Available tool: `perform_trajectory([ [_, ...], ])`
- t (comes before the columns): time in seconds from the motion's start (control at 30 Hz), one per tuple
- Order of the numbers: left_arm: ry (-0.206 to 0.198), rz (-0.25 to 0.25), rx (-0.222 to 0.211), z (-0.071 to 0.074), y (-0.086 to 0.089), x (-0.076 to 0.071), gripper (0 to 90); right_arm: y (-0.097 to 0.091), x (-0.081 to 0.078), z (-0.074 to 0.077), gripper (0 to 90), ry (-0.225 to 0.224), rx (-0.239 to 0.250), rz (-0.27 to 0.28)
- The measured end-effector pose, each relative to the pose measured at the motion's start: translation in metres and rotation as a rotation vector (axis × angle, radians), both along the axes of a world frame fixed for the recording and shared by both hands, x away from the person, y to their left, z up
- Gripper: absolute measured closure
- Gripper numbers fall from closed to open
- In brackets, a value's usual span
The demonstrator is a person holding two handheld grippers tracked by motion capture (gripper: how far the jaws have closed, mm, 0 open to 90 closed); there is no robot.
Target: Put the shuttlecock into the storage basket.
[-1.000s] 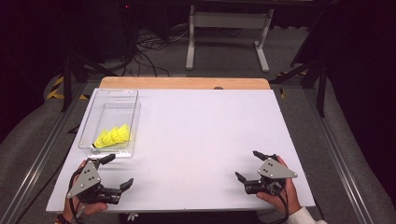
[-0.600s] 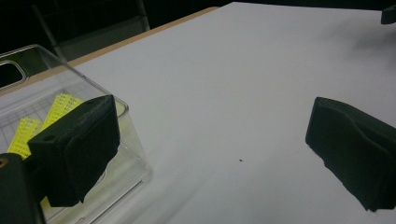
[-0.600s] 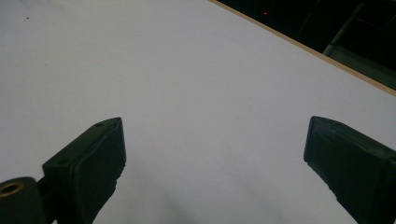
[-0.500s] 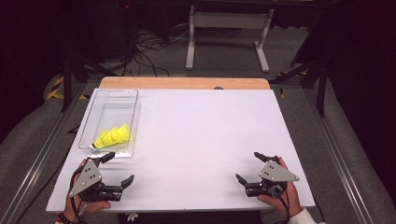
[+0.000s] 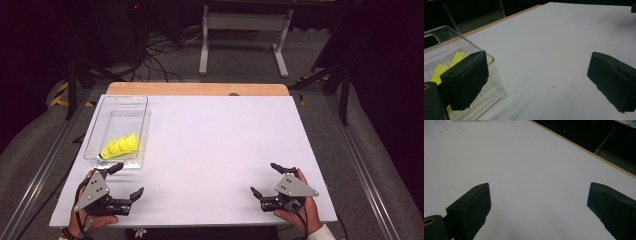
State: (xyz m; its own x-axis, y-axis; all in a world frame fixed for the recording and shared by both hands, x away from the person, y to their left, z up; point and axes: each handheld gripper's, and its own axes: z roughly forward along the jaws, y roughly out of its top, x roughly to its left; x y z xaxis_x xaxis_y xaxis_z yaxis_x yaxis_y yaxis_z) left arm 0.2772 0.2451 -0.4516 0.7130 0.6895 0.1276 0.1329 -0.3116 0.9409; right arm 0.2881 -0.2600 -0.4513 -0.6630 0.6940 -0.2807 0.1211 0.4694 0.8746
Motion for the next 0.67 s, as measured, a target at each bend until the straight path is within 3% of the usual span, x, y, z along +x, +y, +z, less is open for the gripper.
perform_trajectory([
  [0.67, 0.017, 0.014, 0.002, -0.0015, 0.0002, 0.0027, 4.3, -0.0019, 0.0030, -0.0009, 6.0, 0.002, 0.003, -0.005],
])
